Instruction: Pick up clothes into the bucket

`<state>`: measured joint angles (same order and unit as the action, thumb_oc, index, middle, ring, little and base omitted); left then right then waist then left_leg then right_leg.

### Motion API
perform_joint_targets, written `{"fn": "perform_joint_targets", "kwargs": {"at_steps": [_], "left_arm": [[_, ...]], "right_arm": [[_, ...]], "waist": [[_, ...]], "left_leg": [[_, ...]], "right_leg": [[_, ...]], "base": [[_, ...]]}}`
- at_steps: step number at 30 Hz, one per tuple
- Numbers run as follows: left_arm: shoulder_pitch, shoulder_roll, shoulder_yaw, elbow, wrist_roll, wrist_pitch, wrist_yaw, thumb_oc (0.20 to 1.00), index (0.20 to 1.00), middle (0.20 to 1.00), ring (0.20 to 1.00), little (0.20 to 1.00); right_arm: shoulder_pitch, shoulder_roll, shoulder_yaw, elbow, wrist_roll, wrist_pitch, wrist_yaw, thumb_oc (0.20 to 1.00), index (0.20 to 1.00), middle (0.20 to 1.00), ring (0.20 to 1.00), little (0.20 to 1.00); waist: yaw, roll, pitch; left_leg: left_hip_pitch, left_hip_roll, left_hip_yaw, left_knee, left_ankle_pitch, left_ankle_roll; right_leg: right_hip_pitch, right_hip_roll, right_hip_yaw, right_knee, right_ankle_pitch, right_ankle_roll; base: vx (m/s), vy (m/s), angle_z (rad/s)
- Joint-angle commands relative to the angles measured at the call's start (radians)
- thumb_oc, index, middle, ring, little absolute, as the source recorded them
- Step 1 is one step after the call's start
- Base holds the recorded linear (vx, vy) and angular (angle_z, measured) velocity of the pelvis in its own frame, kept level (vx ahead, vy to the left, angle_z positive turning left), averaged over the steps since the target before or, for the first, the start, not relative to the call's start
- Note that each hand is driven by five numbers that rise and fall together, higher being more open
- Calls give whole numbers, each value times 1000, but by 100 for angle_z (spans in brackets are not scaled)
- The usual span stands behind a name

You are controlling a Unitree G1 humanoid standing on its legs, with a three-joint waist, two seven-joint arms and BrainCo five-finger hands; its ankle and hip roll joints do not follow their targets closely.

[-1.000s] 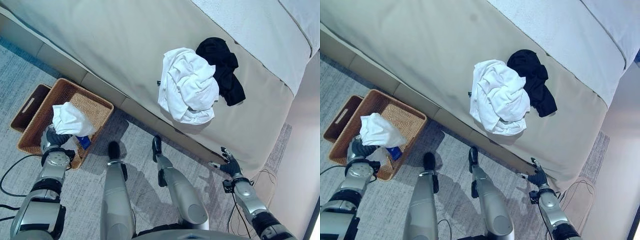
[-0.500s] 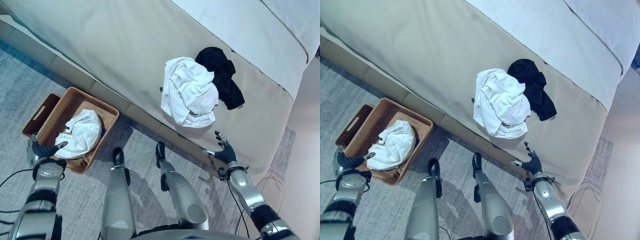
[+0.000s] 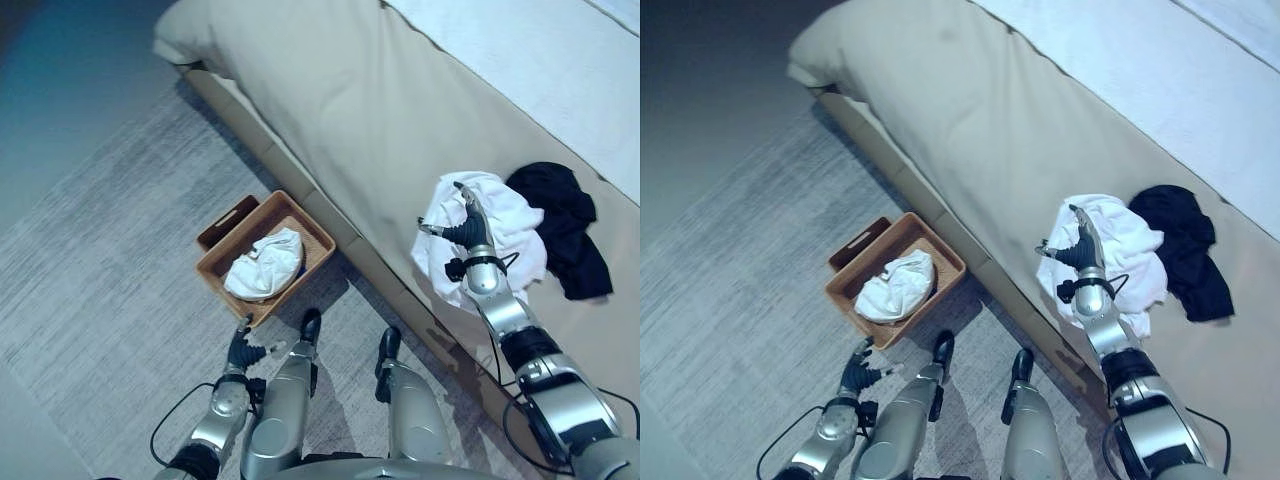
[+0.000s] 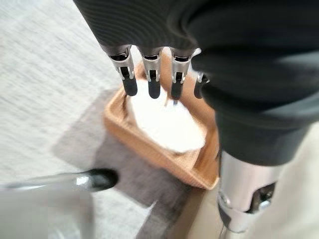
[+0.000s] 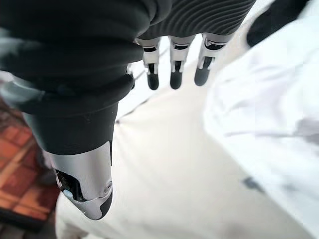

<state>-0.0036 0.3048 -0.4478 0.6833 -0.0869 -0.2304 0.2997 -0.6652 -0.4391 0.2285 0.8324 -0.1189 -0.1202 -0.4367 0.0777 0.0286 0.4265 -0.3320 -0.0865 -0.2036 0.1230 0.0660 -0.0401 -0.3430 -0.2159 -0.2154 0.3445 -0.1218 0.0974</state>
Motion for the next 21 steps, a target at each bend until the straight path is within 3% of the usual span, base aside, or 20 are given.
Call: {"fn": "perform_joint_targets", "kwargs": {"at_steps": [1, 3, 6, 13, 14, 21], "left_arm": [[2, 13, -34, -30, 98, -19, -32, 1000, 1000, 1000, 1000, 1000], [-5, 19, -90, -43, 103, -21, -37, 1000, 1000, 1000, 1000, 1000], [-14, 8, -96, -53, 57, -20, -19, 1000, 1000, 1000, 1000, 1000], [-48, -1, -84, -57, -50, -9, 13, 1000, 1000, 1000, 1000, 1000], [-53, -7, -81, -52, -68, -4, 13, 1000, 1000, 1000, 1000, 1000], [-61, -27, -71, -25, -93, 15, 8, 1000, 1000, 1000, 1000, 1000]], "right_arm": [[-57, -53, 13, 63, -10, 10, -85, 1000, 1000, 1000, 1000, 1000], [-174, -80, 46, 229, 10, 26, -99, 1000, 1000, 1000, 1000, 1000], [-256, -110, 81, 372, 12, 48, -100, 1000, 1000, 1000, 1000, 1000], [-368, -213, 154, 570, -92, 147, -101, 1000, 1000, 1000, 1000, 1000], [-377, -249, 174, 599, -138, 174, -97, 1000, 1000, 1000, 1000, 1000], [-368, -335, 236, 644, -281, 240, -37, 1000, 1000, 1000, 1000, 1000]], "waist": [[-5, 16, -32], [11, 47, -22], [21, 79, -2], [28, 149, 59], [24, 154, 72], [12, 171, 93]], "left_leg": [[2, -1, -25, 37, -56, 5], [-10, 6, -41, 23, -39, -1], [-30, 8, -58, 18, -22, -7], [-84, 12, -92, -8, 29, -17], [-83, 12, -95, -22, 18, -18], [-114, 5, -98, -51, 42, -22]], "right_leg": [[-2, -2, 16, 42, -4, 5], [-29, -2, 7, 78, -24, -1], [-57, -6, -6, 114, -43, -9], [-152, -16, -25, 202, -73, -23], [-169, -23, -13, 230, -113, -21], [-240, -36, 1, 274, -122, -22]], "base": [[-38, -103, 29], [-48, -100, 17], [-65, -82, 11], [-47, -59, 21], [48, -67, 13], [2, -13, 8]]}}
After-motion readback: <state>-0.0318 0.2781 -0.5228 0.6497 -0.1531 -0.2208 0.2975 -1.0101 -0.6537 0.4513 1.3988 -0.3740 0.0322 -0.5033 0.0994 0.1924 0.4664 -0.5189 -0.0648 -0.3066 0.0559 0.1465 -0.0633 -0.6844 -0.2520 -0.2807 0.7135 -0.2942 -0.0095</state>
